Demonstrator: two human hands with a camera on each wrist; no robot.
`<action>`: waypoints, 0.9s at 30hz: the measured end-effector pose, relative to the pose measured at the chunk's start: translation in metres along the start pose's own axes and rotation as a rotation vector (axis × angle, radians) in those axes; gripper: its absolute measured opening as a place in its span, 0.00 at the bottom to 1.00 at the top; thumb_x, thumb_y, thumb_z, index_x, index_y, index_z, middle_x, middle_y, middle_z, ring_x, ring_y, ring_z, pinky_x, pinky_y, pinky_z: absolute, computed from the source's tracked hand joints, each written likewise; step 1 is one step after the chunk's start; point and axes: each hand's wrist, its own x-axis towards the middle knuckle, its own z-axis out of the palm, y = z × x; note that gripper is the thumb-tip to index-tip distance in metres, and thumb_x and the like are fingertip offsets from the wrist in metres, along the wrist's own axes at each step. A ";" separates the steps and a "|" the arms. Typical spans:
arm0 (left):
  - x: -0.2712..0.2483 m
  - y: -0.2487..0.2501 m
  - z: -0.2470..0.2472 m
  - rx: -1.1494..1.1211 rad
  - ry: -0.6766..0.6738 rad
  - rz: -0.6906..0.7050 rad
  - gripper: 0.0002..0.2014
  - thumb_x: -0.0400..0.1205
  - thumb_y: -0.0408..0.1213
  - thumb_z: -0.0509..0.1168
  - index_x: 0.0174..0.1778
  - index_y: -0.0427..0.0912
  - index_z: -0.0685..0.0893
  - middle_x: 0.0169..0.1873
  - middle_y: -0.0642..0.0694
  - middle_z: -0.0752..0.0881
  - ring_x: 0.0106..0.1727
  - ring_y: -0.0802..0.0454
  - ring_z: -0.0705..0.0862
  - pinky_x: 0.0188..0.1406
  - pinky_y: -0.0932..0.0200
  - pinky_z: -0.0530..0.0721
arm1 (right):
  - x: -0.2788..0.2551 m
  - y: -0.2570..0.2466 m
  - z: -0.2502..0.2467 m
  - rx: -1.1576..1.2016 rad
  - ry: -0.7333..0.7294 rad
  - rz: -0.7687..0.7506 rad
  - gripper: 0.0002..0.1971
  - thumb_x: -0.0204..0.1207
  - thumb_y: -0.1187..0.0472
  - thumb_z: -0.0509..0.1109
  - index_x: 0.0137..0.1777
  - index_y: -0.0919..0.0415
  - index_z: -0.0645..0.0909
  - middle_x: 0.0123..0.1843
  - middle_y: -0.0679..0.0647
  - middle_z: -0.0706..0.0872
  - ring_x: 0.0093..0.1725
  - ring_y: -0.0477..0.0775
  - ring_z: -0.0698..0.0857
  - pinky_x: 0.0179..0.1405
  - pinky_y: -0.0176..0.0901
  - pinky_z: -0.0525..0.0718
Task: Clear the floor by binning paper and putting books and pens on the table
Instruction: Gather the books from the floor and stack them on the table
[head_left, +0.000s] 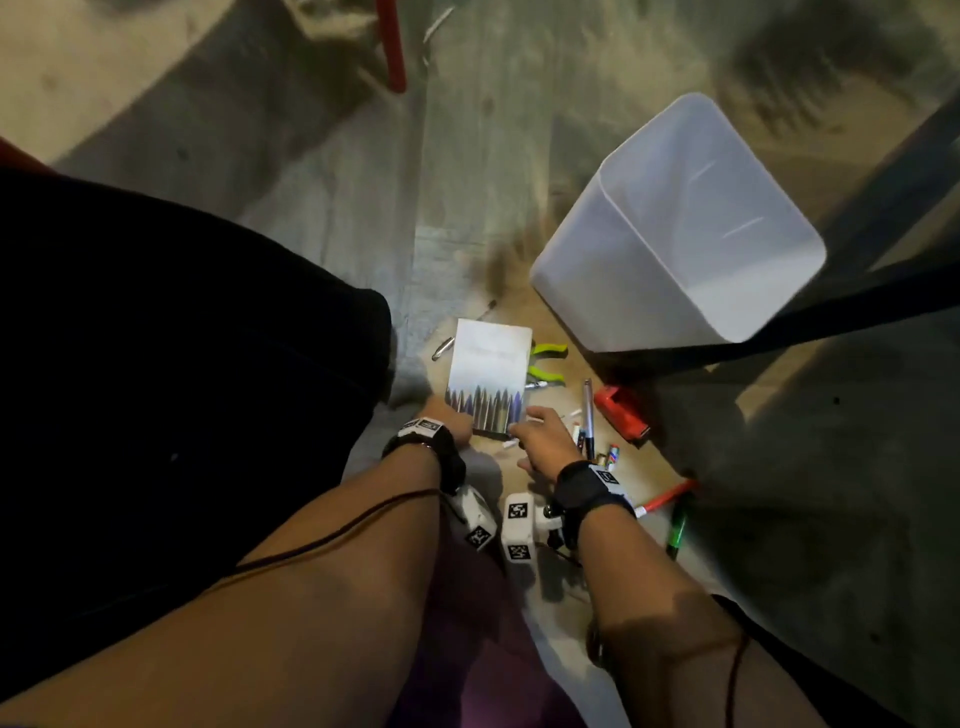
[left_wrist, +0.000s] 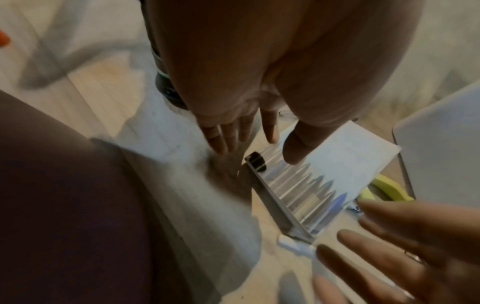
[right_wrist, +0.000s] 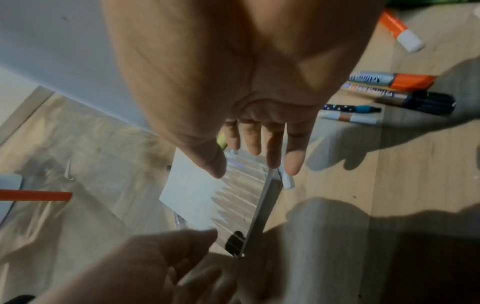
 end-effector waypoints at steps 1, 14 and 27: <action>-0.004 0.006 -0.003 -0.009 0.021 0.015 0.27 0.76 0.38 0.67 0.70 0.33 0.71 0.64 0.36 0.82 0.64 0.37 0.83 0.64 0.49 0.81 | 0.005 0.000 0.004 -0.011 -0.031 0.008 0.26 0.86 0.62 0.70 0.82 0.56 0.68 0.71 0.53 0.79 0.61 0.56 0.82 0.59 0.56 0.87; -0.008 0.025 -0.017 0.066 -0.056 0.122 0.18 0.75 0.38 0.72 0.61 0.39 0.86 0.58 0.40 0.88 0.54 0.41 0.87 0.58 0.51 0.85 | 0.025 0.007 -0.009 0.021 -0.057 0.032 0.27 0.88 0.66 0.67 0.86 0.57 0.69 0.72 0.61 0.82 0.56 0.53 0.81 0.42 0.42 0.81; -0.190 0.082 -0.068 0.179 -0.288 0.299 0.09 0.83 0.31 0.68 0.56 0.33 0.80 0.55 0.31 0.87 0.54 0.37 0.90 0.48 0.41 0.90 | -0.150 0.001 -0.083 0.456 -0.093 -0.101 0.14 0.87 0.75 0.66 0.68 0.64 0.84 0.67 0.62 0.89 0.59 0.61 0.92 0.40 0.43 0.96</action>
